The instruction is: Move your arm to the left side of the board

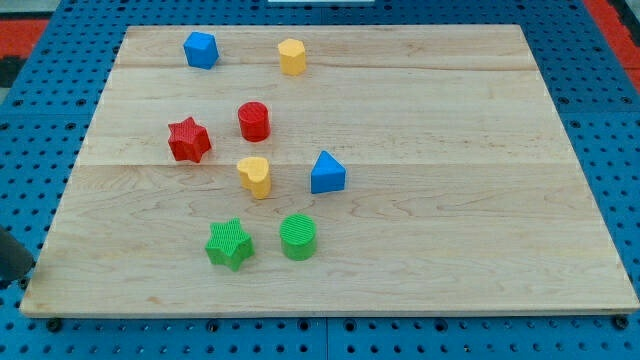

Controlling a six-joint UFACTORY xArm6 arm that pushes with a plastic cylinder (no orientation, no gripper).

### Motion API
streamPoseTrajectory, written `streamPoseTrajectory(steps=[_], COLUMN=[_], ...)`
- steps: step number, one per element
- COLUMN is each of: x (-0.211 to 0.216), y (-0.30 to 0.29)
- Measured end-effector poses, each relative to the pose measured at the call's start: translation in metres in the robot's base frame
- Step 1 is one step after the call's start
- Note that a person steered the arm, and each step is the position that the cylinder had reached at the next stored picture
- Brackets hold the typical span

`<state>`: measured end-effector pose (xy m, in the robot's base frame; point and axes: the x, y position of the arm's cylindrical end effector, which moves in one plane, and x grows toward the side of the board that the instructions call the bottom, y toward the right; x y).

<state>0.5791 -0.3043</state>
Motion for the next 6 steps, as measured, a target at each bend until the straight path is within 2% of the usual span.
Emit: streamPoseTrajectory(steps=[4, 6], x=[-0.033, -0.105], y=[0.007, 0.086])
